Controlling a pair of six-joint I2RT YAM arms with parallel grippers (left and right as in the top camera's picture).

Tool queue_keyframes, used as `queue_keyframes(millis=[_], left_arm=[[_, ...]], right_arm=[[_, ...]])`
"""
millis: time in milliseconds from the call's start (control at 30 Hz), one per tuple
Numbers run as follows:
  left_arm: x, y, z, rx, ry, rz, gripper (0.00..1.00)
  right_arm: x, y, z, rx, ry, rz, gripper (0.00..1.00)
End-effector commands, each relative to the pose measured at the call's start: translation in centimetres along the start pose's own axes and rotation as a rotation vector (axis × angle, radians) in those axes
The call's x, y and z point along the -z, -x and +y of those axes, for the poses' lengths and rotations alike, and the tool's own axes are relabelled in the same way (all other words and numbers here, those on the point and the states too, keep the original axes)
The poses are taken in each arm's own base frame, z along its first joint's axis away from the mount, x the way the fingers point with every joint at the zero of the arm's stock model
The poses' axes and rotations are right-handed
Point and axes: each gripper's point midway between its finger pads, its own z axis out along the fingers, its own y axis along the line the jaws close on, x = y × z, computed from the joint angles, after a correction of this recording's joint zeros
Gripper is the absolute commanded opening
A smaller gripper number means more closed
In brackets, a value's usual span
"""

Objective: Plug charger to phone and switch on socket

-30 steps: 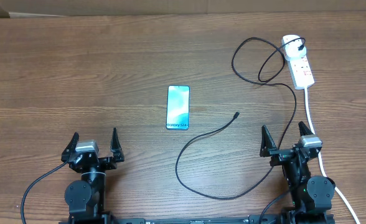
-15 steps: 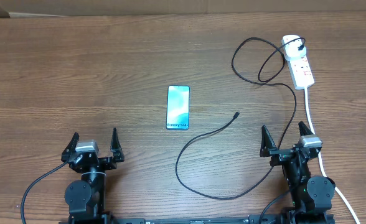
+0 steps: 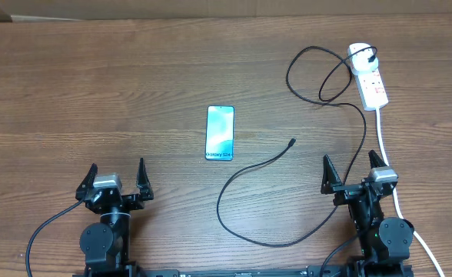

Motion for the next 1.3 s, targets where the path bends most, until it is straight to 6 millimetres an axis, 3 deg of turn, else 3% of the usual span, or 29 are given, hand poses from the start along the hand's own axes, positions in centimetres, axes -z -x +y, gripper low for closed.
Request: queue_keyframes(millis=[0,833,1033,1267], left_arm=[[0.0,0.1,0.2,-0.022,0.013,-0.008,1.0],[0.0,0.0,-0.3,-0.013,-0.019,-0.006,0.99],[0.7,0.5,-4.9,0.199,-0.286,0.009,1.0],[0.9,0.5,-5.3,0.367,-0.316,0.038,0.99]], right_arm=[[0.0,-0.2,-0.3,-0.004,-0.012,-0.003,1.0],[0.0,-0.2,-0.3,-0.004,-0.013,-0.003,1.0],[0.0,-0.2,-0.3,-0.004,-0.013,-0.003,1.0],[0.0,-0.2,-0.3,-0.004,-0.012,-0.003,1.0]])
